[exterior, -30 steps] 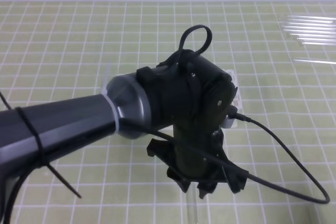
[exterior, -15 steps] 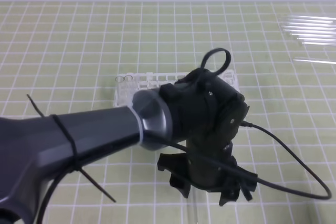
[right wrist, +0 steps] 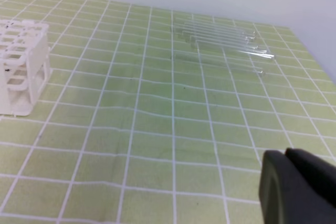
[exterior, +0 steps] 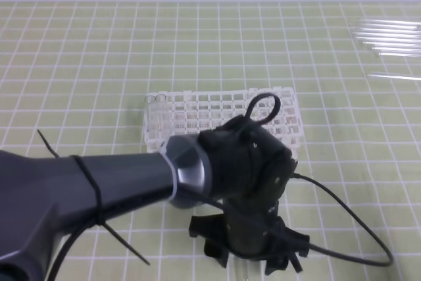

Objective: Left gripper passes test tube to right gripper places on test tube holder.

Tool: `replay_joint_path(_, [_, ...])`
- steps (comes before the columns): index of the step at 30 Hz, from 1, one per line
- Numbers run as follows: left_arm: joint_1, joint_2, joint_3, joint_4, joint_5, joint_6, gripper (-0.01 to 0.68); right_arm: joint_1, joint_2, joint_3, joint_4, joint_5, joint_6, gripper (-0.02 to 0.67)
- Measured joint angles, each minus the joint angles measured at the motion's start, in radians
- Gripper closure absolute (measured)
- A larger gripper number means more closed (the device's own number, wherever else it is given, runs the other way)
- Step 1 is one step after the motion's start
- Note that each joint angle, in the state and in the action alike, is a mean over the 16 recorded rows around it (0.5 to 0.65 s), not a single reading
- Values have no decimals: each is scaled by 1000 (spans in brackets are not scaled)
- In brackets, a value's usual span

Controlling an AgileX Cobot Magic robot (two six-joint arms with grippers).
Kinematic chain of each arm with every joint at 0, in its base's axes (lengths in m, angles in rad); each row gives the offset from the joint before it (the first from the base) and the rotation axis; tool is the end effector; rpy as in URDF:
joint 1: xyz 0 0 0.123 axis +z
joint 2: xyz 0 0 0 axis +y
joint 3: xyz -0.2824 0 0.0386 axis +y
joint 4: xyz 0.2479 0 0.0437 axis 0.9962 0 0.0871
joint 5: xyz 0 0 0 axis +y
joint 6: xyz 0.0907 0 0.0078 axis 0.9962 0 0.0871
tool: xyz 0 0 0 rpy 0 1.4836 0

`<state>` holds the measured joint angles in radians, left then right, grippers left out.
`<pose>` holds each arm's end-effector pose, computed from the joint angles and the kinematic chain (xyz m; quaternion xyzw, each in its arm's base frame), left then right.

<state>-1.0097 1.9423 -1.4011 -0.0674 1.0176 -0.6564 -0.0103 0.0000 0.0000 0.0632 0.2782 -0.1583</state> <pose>0.1991 -0.3266 0.1914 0.1594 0.9855 -0.0565 0.0115 0.0549 0.0010 0.1879 -0.0391 0.7701 -0.0276 0.6361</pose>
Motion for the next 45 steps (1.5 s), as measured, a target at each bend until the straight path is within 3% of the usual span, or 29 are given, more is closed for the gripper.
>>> replay_joint_path(25, [-11, 1, 87, -9, -94, -36, 209, 0, 0, 0, 0, 0, 0, 666])
replay_joint_path(45, [-11, -4, 90, -6, -65, -46, 452, 0, 0, 0, 0, 0, 0, 666])
